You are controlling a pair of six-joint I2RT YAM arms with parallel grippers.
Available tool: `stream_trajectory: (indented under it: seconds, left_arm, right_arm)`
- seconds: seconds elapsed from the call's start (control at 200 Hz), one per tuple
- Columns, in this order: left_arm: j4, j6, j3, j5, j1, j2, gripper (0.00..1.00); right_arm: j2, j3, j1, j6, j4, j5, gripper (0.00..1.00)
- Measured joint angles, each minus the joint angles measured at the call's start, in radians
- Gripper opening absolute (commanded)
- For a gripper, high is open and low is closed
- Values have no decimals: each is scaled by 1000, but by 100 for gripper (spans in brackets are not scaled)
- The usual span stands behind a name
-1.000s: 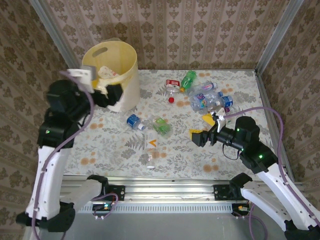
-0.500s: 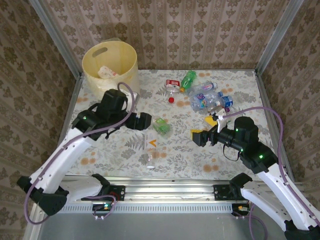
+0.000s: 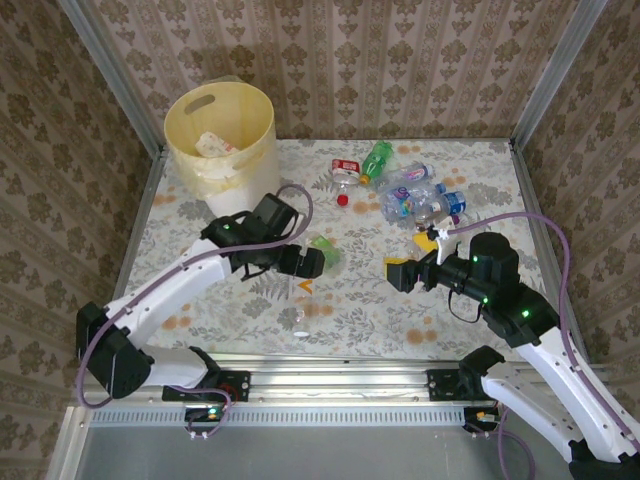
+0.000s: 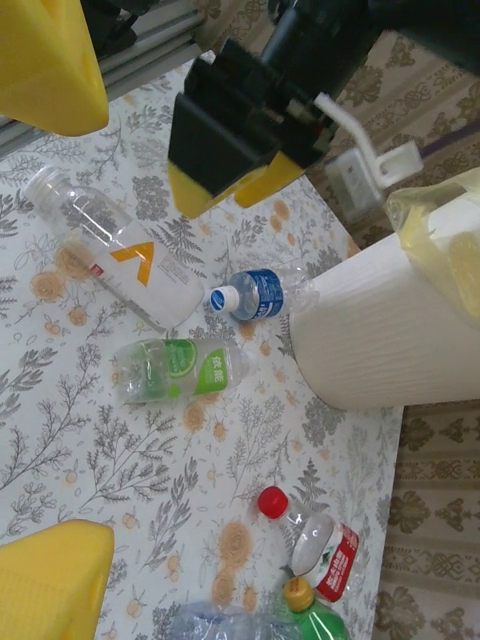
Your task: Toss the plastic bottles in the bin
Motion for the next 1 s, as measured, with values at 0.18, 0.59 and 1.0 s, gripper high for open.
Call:
stream_trajectory:
  seconds: [0.18, 0.59, 1.0]
  left_arm:
    - [45, -22, -30, 15, -10, 66, 100]
    - [130, -48, -53, 34, -10, 225, 94]
    - [130, -48, -53, 22, -10, 295, 91]
  right_arm:
    - [0, 0, 0, 0, -7, -23, 100]
    - [0, 0, 0, 0, -18, -42, 100]
    - [0, 0, 0, 0, -18, -45, 100]
